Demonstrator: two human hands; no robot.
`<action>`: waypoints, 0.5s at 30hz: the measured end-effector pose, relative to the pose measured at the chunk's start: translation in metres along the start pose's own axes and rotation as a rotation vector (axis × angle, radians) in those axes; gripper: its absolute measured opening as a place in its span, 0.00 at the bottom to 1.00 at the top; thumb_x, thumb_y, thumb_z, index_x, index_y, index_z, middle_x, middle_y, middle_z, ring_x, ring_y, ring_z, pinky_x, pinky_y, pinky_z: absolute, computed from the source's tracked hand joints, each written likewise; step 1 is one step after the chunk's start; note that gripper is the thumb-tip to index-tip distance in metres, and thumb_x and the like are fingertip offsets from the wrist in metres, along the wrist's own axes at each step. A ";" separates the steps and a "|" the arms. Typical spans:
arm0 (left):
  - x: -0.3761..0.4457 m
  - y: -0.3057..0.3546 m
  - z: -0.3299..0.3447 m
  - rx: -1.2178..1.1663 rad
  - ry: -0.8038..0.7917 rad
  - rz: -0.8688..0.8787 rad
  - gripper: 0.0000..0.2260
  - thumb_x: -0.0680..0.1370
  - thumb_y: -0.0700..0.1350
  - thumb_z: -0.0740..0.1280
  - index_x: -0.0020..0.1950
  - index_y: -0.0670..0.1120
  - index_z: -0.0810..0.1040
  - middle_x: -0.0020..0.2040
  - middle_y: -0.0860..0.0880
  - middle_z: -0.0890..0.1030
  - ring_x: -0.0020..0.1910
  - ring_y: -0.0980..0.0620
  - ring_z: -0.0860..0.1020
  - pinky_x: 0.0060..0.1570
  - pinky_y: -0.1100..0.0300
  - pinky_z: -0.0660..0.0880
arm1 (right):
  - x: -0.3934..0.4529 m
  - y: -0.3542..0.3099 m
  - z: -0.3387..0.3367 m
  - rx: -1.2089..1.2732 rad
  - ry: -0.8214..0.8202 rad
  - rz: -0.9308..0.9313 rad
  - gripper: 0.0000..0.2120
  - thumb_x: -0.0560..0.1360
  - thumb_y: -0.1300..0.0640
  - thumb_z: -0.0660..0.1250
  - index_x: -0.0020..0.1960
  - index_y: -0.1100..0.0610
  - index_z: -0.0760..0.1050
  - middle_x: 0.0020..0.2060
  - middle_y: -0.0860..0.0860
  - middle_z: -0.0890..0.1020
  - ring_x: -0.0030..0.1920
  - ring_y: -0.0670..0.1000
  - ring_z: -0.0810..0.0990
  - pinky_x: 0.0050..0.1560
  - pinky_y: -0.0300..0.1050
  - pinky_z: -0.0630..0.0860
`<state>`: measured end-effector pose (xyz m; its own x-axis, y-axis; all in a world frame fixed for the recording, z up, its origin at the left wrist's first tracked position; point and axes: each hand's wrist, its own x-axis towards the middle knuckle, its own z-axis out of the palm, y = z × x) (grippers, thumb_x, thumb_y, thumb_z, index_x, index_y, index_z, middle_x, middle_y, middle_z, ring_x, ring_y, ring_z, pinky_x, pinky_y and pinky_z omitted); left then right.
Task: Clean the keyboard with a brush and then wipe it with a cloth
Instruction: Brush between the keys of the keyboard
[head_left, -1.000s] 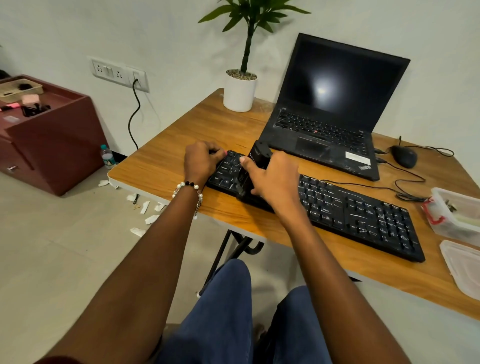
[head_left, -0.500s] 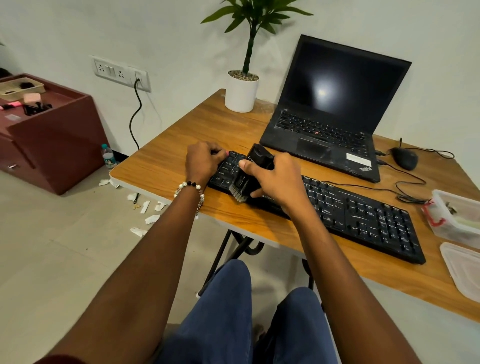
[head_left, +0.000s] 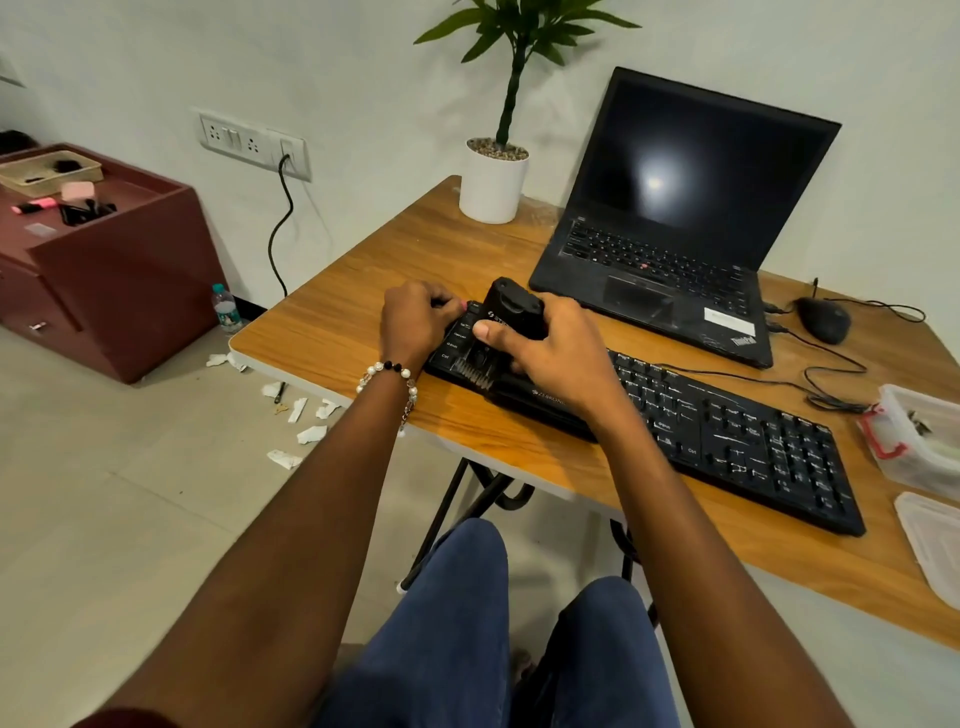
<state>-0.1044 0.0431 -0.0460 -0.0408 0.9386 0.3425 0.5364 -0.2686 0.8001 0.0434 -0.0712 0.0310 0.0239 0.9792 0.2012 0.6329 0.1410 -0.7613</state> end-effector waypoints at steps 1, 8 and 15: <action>0.000 0.000 -0.001 0.001 -0.001 -0.002 0.05 0.74 0.44 0.72 0.44 0.43 0.85 0.43 0.47 0.85 0.42 0.52 0.82 0.45 0.55 0.79 | 0.000 -0.002 -0.001 -0.032 0.045 -0.028 0.18 0.70 0.44 0.74 0.50 0.57 0.77 0.41 0.50 0.83 0.41 0.49 0.82 0.39 0.42 0.79; -0.005 0.007 -0.006 0.038 -0.001 0.012 0.06 0.74 0.37 0.69 0.47 0.39 0.85 0.45 0.43 0.85 0.44 0.49 0.81 0.43 0.60 0.75 | 0.002 -0.021 -0.003 -0.334 -0.218 -0.135 0.20 0.73 0.47 0.72 0.56 0.59 0.73 0.45 0.50 0.78 0.45 0.51 0.76 0.41 0.43 0.73; -0.005 0.010 -0.007 0.033 0.018 -0.009 0.05 0.74 0.39 0.70 0.47 0.40 0.85 0.45 0.43 0.85 0.40 0.54 0.77 0.40 0.63 0.71 | 0.009 -0.024 -0.013 -0.271 -0.193 -0.119 0.20 0.74 0.49 0.72 0.59 0.58 0.72 0.48 0.52 0.79 0.48 0.52 0.77 0.44 0.46 0.73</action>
<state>-0.1043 0.0339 -0.0368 -0.0610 0.9369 0.3443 0.5631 -0.2525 0.7869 0.0384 -0.0681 0.0592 -0.1931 0.9713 0.1390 0.8053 0.2378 -0.5431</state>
